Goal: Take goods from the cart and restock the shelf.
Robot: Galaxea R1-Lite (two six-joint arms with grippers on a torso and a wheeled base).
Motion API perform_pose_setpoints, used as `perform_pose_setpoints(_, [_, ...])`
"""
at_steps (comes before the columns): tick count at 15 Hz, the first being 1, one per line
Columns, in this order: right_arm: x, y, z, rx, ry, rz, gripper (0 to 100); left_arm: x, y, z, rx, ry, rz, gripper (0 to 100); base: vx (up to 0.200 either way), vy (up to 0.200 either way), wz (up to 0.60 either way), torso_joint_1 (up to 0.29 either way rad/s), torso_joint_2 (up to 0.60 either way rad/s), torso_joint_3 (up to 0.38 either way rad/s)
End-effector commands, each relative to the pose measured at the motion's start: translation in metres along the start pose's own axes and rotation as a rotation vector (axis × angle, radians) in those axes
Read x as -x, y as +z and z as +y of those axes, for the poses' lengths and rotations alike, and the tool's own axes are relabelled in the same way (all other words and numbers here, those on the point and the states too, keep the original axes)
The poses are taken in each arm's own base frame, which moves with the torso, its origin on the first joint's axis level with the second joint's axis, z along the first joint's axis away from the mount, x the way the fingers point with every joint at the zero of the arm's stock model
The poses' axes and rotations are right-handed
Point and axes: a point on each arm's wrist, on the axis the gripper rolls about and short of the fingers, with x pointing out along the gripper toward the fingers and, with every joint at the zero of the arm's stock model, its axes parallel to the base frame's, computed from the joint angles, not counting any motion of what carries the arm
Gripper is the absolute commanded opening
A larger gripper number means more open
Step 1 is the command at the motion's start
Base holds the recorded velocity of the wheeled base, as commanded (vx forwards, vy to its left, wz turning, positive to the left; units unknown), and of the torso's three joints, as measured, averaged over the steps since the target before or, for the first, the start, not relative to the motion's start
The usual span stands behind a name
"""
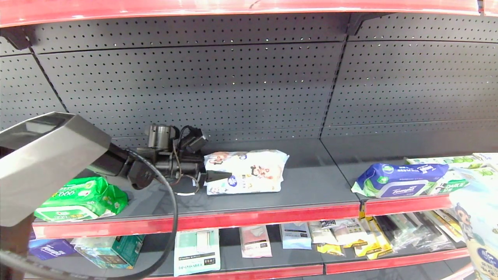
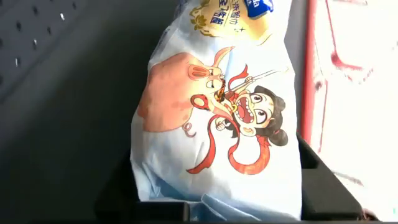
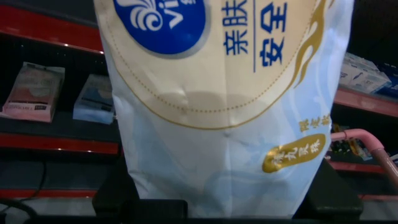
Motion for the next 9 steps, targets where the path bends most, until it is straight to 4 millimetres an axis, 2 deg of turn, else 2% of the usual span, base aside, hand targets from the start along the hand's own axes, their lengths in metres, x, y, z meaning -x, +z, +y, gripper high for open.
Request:
perform_pose_setpoints(1, [-0.001, 0.0, 0.0, -0.001, 0.003, 0.005, 0, 0.039, 0.005, -0.016, -0.065, 0.019, -0.004, 0, 0.0, 0.0, 0.0, 0.0, 0.0, 0.0])
perform_pose_setpoints(2, [-0.001, 0.0, 0.0, 0.0, 0.004, 0.008, 0, 0.053, -0.005, -0.021, -0.062, 0.023, 0.009, 0, 0.0, 0.0, 0.0, 0.0, 0.0, 0.0])
perform_pose_setpoints(4, [-0.002, 0.001, 0.0, -0.002, 0.009, 0.021, 0, 0.06, -0.008, -0.027, -0.055, 0.023, 0.014, 0, 0.0, 0.0, 0.0, 0.0, 0.0, 0.0])
perform_pose_setpoints(9, [-0.003, 0.001, 0.0, -0.001, 0.012, 0.026, 0, 0.058, -0.017, -0.033, -0.053, -0.009, 0.022, 0, 0.0, 0.0, 0.0, 0.0, 0.0, 0.0])
